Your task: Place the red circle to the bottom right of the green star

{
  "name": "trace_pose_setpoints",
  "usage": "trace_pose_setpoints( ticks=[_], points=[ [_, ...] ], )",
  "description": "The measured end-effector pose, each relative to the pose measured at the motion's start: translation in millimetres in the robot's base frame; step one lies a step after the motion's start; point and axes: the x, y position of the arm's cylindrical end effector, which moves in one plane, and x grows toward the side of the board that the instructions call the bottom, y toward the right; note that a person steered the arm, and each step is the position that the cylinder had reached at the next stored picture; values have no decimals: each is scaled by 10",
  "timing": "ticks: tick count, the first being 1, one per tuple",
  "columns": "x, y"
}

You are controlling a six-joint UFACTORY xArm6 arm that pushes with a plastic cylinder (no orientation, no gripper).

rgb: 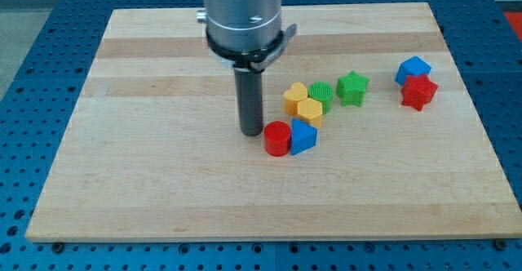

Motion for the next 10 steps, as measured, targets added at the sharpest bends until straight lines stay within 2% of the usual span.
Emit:
trace_pose_setpoints(
  ticks=[1, 3, 10],
  points=[
    [179, -187],
    [263, -145],
    [256, 991]
  ],
)
